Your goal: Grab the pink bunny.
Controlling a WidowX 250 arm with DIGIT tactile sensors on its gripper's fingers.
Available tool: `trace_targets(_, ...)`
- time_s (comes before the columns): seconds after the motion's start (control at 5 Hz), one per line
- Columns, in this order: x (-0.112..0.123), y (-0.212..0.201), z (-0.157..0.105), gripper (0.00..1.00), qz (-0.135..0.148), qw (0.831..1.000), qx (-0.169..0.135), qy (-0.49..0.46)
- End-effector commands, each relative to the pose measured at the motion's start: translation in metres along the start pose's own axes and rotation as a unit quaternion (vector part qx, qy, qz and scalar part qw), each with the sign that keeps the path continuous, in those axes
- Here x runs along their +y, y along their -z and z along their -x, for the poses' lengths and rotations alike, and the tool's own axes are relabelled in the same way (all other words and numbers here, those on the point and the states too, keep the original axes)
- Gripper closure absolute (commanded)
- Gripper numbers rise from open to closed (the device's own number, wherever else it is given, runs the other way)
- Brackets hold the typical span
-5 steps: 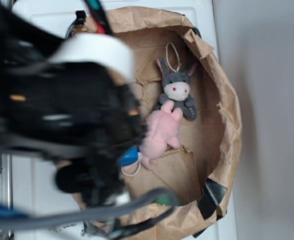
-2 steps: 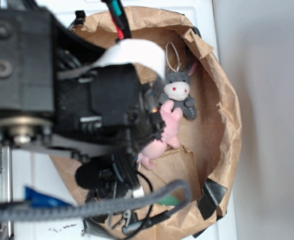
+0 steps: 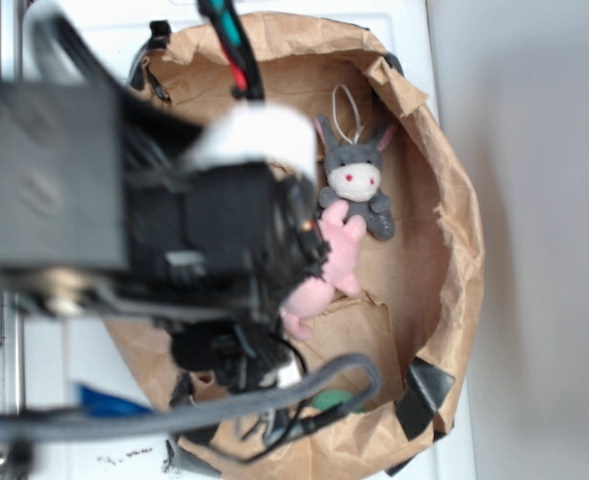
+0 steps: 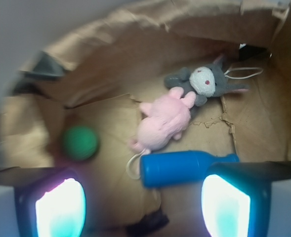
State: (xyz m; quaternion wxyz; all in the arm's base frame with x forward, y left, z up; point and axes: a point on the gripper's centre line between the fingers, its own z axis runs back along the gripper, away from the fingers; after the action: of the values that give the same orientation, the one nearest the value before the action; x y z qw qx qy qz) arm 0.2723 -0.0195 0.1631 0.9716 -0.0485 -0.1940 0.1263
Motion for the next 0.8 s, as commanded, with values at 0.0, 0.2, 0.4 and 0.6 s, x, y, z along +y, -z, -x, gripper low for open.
trace_targets(0.0, 0.011, 0.040, -0.011, 0.00, -0.034, 0.998, -0.039, -0.029)
trace_targets(0.2, 0.016, 0.060, -0.014, 0.00, -0.048, 0.997, -0.037, -0.044)
trace_targets(0.4, 0.016, 0.080, -0.020, 0.00, -0.073, 0.995, -0.028, -0.056)
trace_targets(0.6, 0.016, 0.096, -0.020, 0.00, -0.101, 0.992, -0.031, -0.071)
